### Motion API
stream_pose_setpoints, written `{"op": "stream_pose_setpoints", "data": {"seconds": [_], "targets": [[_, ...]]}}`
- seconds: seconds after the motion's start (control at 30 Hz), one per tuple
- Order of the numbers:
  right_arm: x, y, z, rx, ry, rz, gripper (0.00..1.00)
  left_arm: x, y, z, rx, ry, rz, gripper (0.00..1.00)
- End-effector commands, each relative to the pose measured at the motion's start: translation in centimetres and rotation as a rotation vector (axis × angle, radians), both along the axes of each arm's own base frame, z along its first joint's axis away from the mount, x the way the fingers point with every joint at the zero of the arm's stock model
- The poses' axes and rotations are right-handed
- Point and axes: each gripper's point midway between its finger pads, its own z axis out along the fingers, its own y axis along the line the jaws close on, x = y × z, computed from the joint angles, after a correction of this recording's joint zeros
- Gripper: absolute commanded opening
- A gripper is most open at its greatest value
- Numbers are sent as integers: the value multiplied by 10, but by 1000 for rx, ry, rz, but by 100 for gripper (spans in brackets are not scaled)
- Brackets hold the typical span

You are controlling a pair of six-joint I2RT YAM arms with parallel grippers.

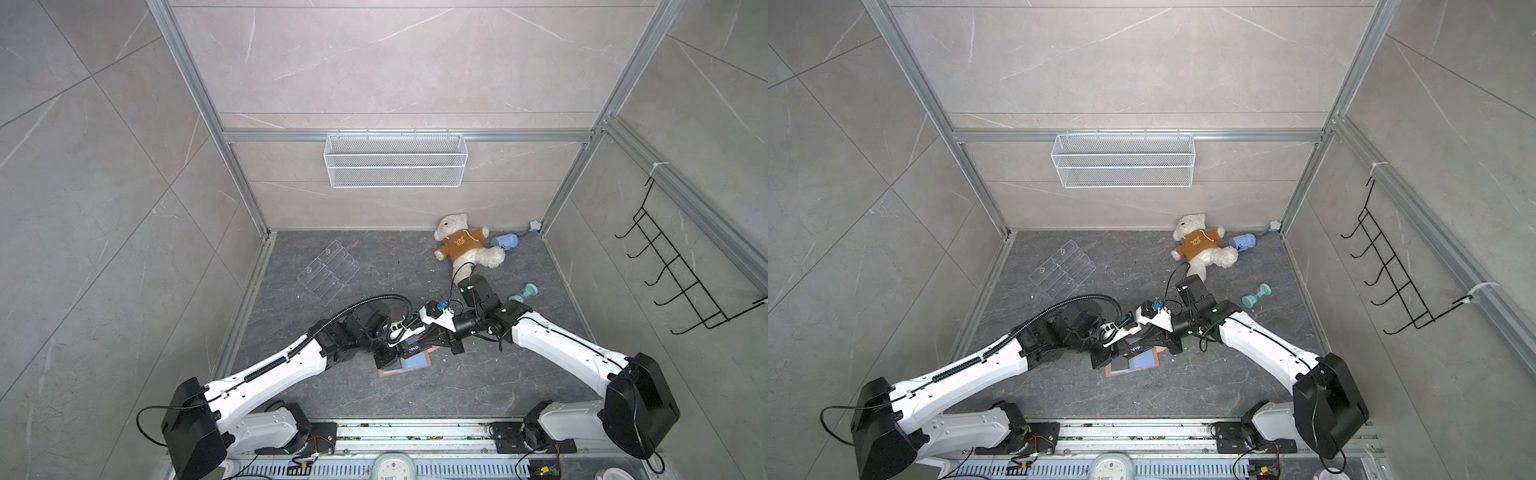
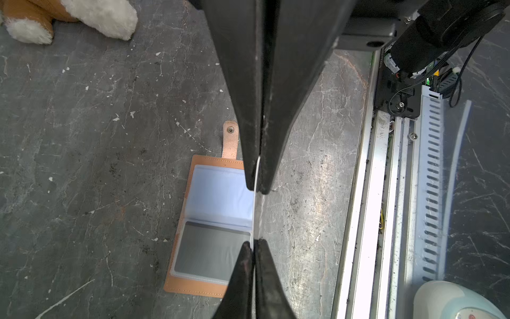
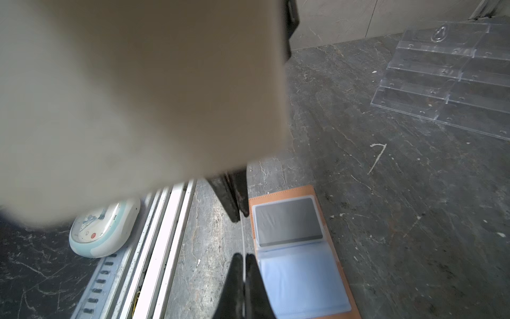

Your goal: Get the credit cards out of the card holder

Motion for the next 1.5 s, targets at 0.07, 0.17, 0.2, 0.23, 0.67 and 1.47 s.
{"op": "stream_pose_setpoints", "data": {"seconds": [0.07,0.17,0.2,0.23,0.67,1.47], "targets": [[-5,-1,5,-2,-9,-11,0,28,5,54,-117,-148,155,51],[-3,-2,10,5,-23,-25,0,51,27,73,-165,-170,348,69],[-3,-2,10,6,-28,-31,0,61,37,78,-180,-169,418,72],[-2,-2,13,11,-37,-35,0,72,51,84,-199,-160,498,74],[3,1,31,26,-37,-54,0,183,230,80,-154,75,1406,84],[16,13,25,10,0,-18,0,277,338,-33,-148,439,1743,54]]}}
